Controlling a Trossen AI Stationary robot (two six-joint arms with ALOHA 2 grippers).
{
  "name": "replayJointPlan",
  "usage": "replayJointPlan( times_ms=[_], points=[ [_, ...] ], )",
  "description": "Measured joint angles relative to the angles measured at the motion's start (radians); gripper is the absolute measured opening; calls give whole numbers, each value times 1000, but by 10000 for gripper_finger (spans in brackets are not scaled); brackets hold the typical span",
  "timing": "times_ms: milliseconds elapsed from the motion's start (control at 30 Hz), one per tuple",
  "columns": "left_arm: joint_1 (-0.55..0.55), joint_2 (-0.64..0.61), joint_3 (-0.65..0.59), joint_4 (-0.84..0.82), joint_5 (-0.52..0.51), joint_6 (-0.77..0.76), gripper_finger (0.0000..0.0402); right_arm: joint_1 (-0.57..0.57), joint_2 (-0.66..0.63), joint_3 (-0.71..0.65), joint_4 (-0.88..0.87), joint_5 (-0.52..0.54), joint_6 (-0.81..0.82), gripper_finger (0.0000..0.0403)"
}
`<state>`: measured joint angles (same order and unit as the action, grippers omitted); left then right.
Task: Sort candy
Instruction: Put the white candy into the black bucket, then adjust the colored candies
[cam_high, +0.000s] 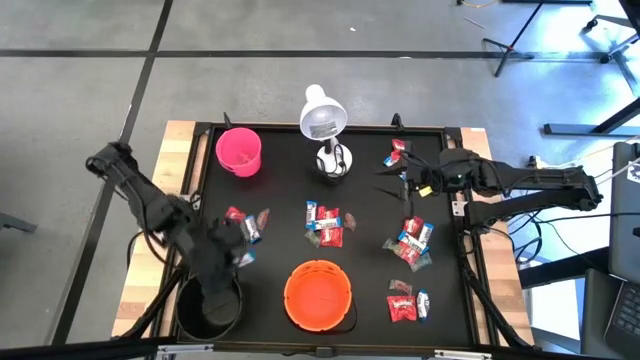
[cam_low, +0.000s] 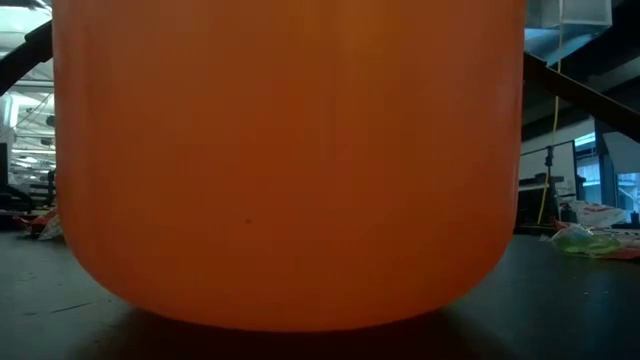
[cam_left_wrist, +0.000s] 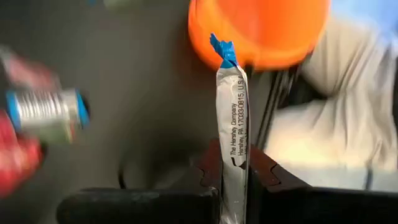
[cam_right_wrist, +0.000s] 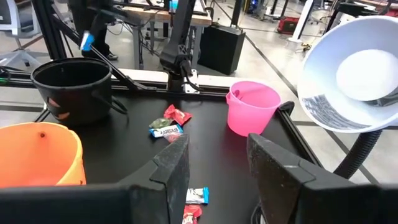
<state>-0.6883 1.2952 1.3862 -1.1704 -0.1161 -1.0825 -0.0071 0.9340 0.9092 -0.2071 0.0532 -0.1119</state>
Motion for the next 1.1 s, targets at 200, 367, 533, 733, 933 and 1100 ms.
replayJointPlan(
  times_ms=[200, 367, 533, 733, 933, 1100],
  points=[
    [-100, 82, 0, -69, 74, -198, 18, 0, 0, 0, 1, 0, 7, 157],
    [-169, 114, -49, -71, 146, -360, 36, 0, 0, 0, 22, 0, 8, 157],
    [-222, 138, -79, -71, 203, -507, 66, 0, 0, 0, 23, -4, 5, 156],
    [-233, 145, -83, -72, 208, -522, 109, 0, 0, 0, 22, -5, 2, 156],
    [-221, 125, -34, -76, -11, -405, 113, 0, 0, 0, -13, 58, -28, 156],
    [-218, 68, -25, -66, -487, -120, 113, -1, 1, 0, -83, 95, -22, 156]
  ],
)
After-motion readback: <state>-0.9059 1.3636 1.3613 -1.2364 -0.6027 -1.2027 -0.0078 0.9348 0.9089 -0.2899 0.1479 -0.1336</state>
